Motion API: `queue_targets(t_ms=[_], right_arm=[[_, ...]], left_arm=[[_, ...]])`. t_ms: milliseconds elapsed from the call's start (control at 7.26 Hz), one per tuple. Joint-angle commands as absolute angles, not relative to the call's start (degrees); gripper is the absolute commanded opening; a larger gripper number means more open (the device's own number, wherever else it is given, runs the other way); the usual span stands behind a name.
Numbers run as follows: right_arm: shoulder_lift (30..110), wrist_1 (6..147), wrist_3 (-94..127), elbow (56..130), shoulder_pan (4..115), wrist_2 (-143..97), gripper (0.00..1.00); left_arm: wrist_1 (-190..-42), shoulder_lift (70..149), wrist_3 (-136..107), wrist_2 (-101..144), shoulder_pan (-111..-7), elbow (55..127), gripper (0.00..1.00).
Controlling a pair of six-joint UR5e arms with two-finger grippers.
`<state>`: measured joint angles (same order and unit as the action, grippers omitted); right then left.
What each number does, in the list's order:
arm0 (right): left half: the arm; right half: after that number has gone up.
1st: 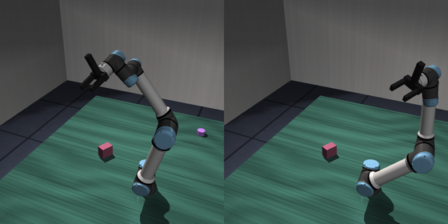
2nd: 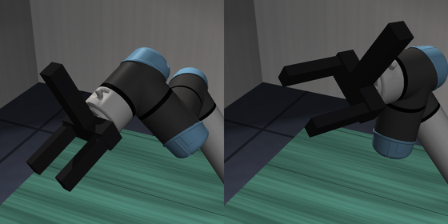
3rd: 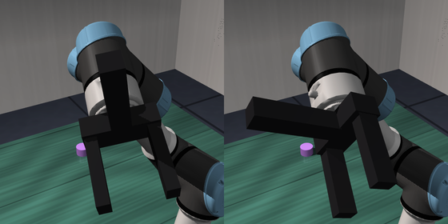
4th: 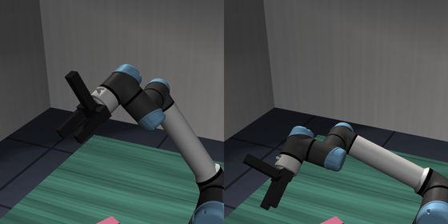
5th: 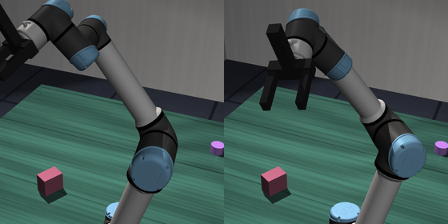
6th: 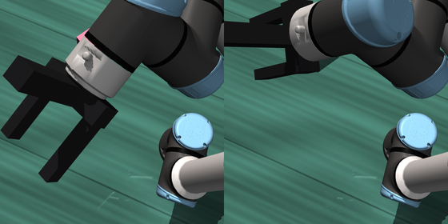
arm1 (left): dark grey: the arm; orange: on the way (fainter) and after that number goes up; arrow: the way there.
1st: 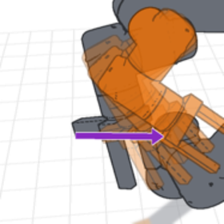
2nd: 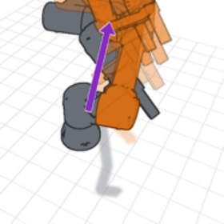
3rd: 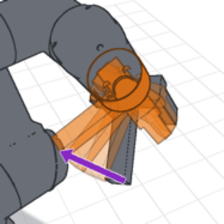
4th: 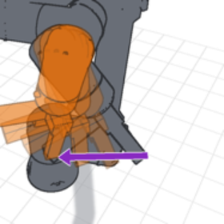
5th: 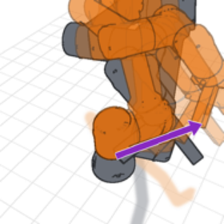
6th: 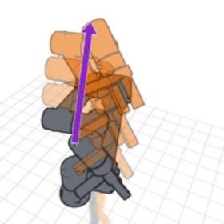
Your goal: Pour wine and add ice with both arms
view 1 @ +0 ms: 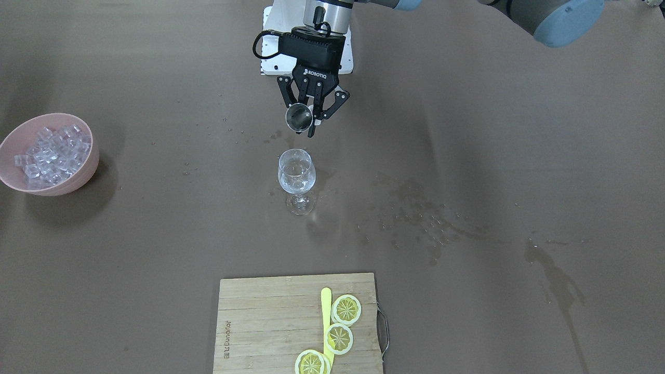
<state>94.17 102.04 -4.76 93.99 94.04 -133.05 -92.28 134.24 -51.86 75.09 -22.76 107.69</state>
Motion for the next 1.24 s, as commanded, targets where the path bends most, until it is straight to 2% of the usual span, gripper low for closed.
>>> queue_targets(t_ms=[0, 551, 1102], right_arm=[[94.1, 102.0, -4.8, 94.3, 94.0, -133.2, 1.0], [94.0, 102.0, -4.9, 94.7, 94.0, -133.2, 1.0], [93.9, 102.0, -4.9, 94.2, 94.0, -133.2, 1.0]], left_arm=[[-88.8, 134.9, -50.5, 79.4, -24.5, 107.7, 0.0], [-80.3, 138.4, -48.2, 83.0, -25.5, 107.5, 0.0], [-77.8, 139.3, -46.9, 83.9, -25.8, 106.4, 0.0]])
